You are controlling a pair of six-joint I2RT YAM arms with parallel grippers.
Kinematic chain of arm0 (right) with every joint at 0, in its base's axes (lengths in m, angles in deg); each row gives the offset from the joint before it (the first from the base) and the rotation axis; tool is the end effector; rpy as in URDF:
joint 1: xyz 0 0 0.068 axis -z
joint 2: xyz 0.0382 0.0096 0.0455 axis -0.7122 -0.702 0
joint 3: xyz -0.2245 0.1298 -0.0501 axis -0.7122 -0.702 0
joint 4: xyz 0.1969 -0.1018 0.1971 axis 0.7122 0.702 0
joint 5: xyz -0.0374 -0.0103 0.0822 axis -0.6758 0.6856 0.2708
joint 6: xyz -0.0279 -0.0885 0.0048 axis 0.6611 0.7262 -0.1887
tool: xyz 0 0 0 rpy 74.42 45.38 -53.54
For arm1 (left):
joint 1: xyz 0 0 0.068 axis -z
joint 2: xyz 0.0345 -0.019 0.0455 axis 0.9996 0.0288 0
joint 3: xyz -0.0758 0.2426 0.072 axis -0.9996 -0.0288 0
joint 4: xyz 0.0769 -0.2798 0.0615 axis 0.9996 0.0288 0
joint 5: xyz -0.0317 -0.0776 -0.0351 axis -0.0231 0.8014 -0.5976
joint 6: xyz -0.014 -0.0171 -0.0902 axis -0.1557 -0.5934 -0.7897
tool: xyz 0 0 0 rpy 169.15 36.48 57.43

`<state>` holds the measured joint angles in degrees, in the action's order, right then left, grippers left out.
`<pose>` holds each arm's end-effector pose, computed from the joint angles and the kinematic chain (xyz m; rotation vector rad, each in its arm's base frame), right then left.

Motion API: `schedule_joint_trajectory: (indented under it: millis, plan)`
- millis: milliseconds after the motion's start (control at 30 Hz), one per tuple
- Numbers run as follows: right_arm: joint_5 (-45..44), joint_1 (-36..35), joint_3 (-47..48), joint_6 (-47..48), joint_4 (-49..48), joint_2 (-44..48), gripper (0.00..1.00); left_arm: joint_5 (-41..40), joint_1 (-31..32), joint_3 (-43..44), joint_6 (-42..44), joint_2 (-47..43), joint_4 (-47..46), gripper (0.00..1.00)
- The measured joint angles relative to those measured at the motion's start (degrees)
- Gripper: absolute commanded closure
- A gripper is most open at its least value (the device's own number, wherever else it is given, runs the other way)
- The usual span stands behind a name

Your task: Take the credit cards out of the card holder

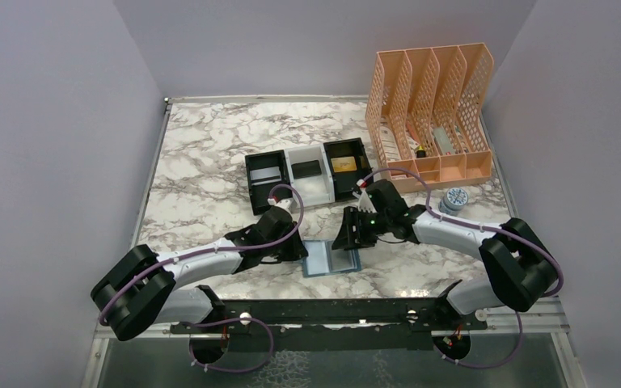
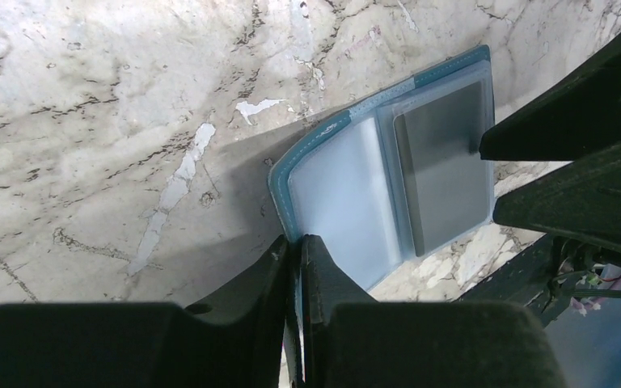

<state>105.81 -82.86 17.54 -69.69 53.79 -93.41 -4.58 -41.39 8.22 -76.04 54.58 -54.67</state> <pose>0.2243 0.2199 0.0877 -0.1643 2.7657 1.0567 0.1902 -0.2151 0.0819 0.0105 2.5465 -0.8620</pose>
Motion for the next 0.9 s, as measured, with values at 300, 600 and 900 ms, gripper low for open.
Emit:
schedule_joint_trajectory:
  millis: [300, 600, 900]
  plan:
    - [2.36, 0.0, 0.0, -1.46, -1.7, 0.02, 0.5, -0.02, 0.04, 0.0, 0.02, 0.35, -0.33, 0.91]
    - [-2.78, 0.0, 0.02, -0.48, 2.36, 0.24, 0.5, -0.07, 0.04, 0.0, 0.04, 0.35, -0.42, 0.93]
    - [-3.26, 0.0, 0.02, 0.07, 2.64, 0.22, 0.5, -0.07, 0.04, 0.0, 0.04, 0.35, -0.42, 0.95]
